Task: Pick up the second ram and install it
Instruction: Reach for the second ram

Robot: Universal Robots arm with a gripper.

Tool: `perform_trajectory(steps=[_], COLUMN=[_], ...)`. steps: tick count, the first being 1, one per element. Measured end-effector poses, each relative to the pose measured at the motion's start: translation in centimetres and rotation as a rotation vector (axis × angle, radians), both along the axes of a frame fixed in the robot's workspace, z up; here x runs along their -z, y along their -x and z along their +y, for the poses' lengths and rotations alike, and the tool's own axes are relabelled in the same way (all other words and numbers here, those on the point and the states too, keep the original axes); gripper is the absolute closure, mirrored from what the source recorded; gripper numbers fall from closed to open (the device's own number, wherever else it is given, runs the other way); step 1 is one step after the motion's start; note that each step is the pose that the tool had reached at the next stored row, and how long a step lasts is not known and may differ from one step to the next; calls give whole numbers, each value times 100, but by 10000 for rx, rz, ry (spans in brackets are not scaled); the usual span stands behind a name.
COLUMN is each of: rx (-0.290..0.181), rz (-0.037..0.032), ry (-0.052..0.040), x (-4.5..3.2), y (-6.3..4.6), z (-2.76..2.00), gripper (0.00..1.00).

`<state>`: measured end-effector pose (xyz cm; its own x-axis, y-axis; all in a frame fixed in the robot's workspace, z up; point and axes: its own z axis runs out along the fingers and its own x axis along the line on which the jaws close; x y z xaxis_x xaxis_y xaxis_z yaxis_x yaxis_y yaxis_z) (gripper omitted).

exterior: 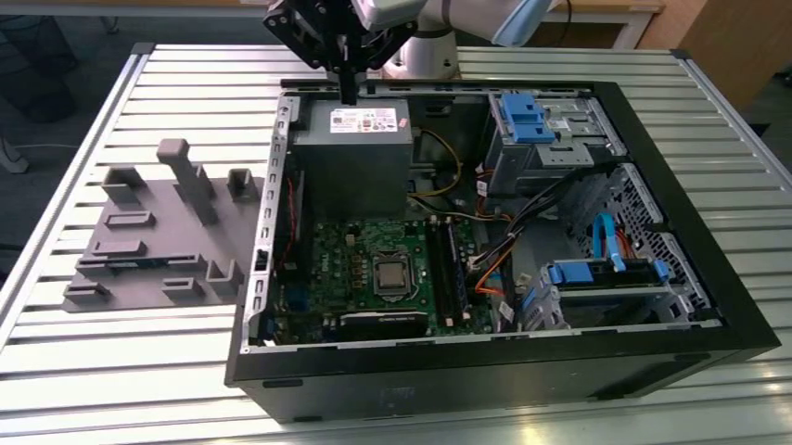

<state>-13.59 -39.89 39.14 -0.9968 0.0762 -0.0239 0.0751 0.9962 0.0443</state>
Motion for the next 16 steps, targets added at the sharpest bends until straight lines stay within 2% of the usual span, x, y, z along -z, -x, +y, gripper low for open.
perform_trajectory(steps=[16], rx=[0], rz=[22], ry=[0], x=[19], y=[25], z=[0], gripper=[89])
